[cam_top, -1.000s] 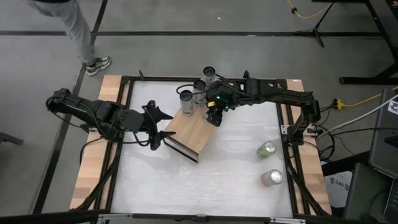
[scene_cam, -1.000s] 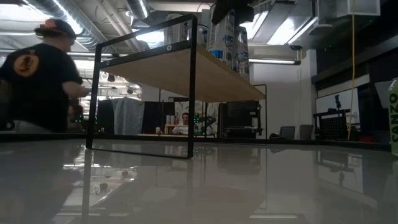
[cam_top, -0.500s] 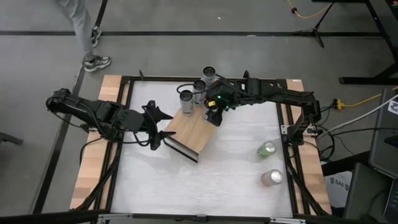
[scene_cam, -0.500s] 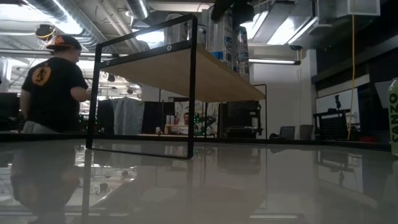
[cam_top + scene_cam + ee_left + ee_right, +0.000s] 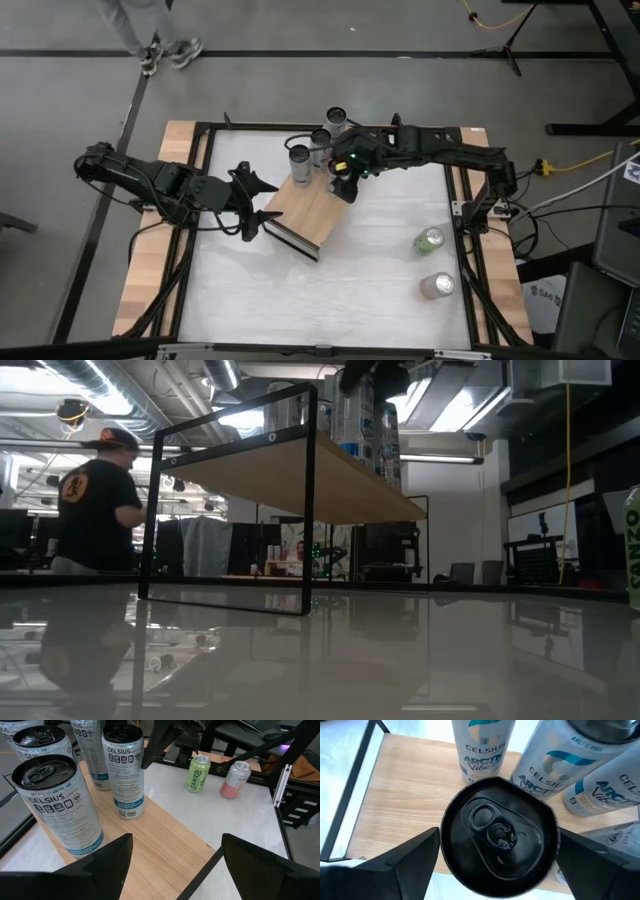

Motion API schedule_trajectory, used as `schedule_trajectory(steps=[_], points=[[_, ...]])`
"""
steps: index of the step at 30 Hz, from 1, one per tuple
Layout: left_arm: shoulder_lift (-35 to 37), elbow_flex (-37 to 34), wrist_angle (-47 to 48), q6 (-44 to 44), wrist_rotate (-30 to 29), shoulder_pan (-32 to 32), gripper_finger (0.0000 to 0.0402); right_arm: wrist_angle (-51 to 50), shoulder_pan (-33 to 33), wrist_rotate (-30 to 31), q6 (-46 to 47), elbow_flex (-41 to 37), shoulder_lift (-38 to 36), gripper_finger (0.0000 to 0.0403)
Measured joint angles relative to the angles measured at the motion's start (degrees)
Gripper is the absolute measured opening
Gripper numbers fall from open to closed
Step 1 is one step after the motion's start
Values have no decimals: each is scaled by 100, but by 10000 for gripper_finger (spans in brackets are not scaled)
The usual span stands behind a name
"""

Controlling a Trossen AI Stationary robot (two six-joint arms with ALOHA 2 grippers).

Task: Place canned beverage on shelf
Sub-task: Put the white soda can on the shelf, then put the green soda can on the shelf

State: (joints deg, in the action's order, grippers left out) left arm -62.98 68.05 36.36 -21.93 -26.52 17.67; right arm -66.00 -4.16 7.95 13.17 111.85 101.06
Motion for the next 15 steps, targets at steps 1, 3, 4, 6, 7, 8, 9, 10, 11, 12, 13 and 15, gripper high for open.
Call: schedule_trajectory(steps=[1,3,4,6,7,8,9,10,11,12,13,15], points=[[0,0,0,0,0,0,299,13,0,1,0,0,-29,363],[-1,1,0,0,0,-1,299,15,0,-1,2,0,-105,363],[-2,0,0,0,0,0,299,14,0,0,2,0,-150,363],[0,1,0,0,1,-2,299,-2,0,0,2,0,-240,363],[0,0,0,0,0,-2,299,-14,0,-1,2,0,-289,363],[-2,0,0,-2,0,0,299,-16,1,-1,2,-2,-348,363],[-1,1,0,-6,1,-1,299,-26,2,-2,2,-2,-415,363],[-2,0,0,-16,0,-1,299,-49,2,-8,2,-2,-490,363],[-1,1,0,-17,0,0,299,-83,2,-37,2,-2,-571,363],[-1,0,0,-17,0,-1,299,-147,0,-81,4,-2,-653,363],[-1,0,-1,-18,0,0,299,-225,0,-112,6,-2,-733,363],[-1,0,-34,-18,0,-2,299,-423,9,-110,51,-2,-900,363]])
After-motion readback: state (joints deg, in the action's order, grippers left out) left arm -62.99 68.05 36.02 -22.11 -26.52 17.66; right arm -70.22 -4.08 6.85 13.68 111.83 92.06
